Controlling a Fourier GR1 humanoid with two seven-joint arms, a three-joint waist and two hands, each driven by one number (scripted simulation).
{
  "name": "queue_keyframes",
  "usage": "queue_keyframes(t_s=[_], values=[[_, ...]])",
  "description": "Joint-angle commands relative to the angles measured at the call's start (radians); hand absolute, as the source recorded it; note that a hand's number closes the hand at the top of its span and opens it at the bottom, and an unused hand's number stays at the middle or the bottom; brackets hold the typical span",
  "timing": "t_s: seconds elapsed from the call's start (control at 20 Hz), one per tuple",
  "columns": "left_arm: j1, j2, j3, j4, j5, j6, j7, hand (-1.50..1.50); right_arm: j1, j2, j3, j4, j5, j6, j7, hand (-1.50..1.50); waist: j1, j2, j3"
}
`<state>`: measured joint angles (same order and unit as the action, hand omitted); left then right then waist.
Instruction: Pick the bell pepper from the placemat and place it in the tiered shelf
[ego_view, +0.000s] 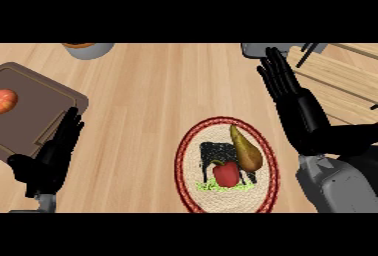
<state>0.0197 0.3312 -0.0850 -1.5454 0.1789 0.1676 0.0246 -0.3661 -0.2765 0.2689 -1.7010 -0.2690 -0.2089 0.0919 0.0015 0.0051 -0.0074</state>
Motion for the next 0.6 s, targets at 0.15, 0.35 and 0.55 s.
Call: queue_keyframes(t_s=[0.15,0.35,0.55], values=[[-0.005,0.067,0.083,0.057,0.015,-0.04,0.038,0.0,0.019,0.158,0.204,0.015,0.341,-0.22,-0.111,1.5,0.004,-0.006,0.007],[0.055,0.072,0.095,0.091,0.016,-0.03,0.035,0.0,0.129,0.019,0.046,0.178,0.549,-0.465,-0.022,1.5,-0.083,-0.013,-0.005],[0.061,0.087,0.091,0.112,0.031,-0.085,0.026,0.0,0.243,0.261,0.273,0.203,0.803,-0.733,-0.075,-1.5,-0.015,-0.009,0.004]])
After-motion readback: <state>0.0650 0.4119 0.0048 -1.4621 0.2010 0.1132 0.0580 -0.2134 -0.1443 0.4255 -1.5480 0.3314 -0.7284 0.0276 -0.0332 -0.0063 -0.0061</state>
